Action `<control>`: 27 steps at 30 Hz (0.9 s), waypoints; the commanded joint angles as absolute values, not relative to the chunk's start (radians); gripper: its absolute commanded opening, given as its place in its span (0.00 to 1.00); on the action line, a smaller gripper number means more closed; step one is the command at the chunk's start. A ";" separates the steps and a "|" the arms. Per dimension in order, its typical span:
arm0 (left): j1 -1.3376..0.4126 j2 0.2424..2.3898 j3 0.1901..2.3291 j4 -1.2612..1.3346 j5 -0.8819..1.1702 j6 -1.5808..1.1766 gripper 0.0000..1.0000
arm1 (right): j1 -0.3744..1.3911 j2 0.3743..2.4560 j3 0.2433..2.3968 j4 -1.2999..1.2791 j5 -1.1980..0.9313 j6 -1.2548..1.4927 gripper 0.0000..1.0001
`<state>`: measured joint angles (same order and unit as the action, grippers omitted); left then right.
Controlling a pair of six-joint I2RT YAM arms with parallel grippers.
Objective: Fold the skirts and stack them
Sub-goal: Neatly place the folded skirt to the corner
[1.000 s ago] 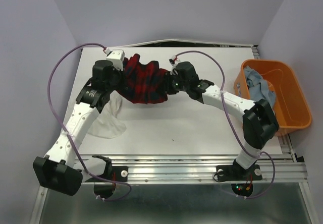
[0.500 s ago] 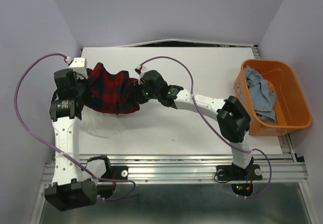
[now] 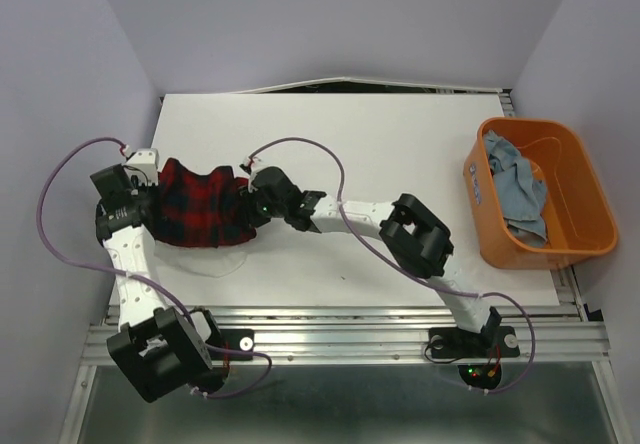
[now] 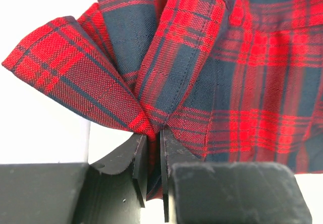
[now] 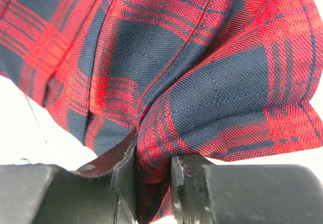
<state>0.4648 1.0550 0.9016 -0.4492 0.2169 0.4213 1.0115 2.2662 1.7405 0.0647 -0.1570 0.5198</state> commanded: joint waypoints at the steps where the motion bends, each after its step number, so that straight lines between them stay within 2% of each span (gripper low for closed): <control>1: 0.474 1.089 0.838 -0.267 0.192 0.528 0.00 | 1.034 2.318 1.809 0.175 -0.166 0.508 0.03; 3: 0.476 1.112 0.803 -0.241 0.172 0.543 0.00 | 1.034 2.345 1.810 0.176 -0.178 0.508 0.05; 6: 0.476 1.172 0.767 -0.183 0.118 0.558 0.00 | 1.043 2.353 1.804 0.179 -0.192 0.518 0.16; 7: 0.476 1.204 0.761 -0.158 0.091 0.564 0.02 | 1.043 2.352 1.802 0.172 -0.193 0.522 0.25; 8: 0.476 1.216 0.750 -0.147 0.083 0.569 0.07 | 1.043 2.346 1.798 0.172 -0.195 0.522 0.29; 10: 0.476 1.252 0.739 -0.112 0.057 0.575 0.13 | 1.043 2.333 1.790 0.161 -0.193 0.525 0.48; 11: 0.476 1.261 0.735 -0.100 0.048 0.586 0.20 | 1.043 2.324 1.783 0.155 -0.192 0.523 0.56; 12: 0.476 1.285 0.729 -0.085 0.020 0.589 0.22 | 1.043 2.301 1.779 0.146 -0.187 0.523 0.70; 13: 0.476 1.298 0.727 -0.081 0.011 0.592 0.24 | 1.043 2.287 1.775 0.126 -0.181 0.519 0.75; 17: 0.476 1.321 0.721 -0.083 -0.034 0.617 0.46 | 1.043 2.192 1.718 0.092 -0.150 0.494 0.93; 18: 0.476 1.316 0.732 -0.095 -0.026 0.620 0.61 | 1.032 2.169 1.703 0.086 -0.143 0.495 0.99; 19: 0.474 1.296 0.739 -0.124 -0.005 0.629 0.69 | 1.017 2.123 1.669 0.075 -0.146 0.489 1.00; 20: 0.476 1.281 0.759 -0.139 -0.002 0.632 0.84 | 1.008 2.102 1.652 0.071 -0.149 0.485 1.00; 21: 0.474 1.241 0.770 -0.170 0.043 0.638 0.93 | 0.999 2.077 1.635 0.068 -0.150 0.480 1.00; 23: 0.474 1.198 0.801 -0.201 0.063 0.650 0.99 | 0.968 2.004 1.583 0.057 -0.152 0.451 1.00; 27: 0.474 1.121 0.950 -0.307 0.095 0.658 0.99 | 0.905 1.881 1.516 0.029 -0.164 0.370 1.00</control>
<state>0.4782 1.2060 0.7986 -0.2237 0.0307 0.6361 0.9745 2.0216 1.5551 0.0277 -0.1688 0.4629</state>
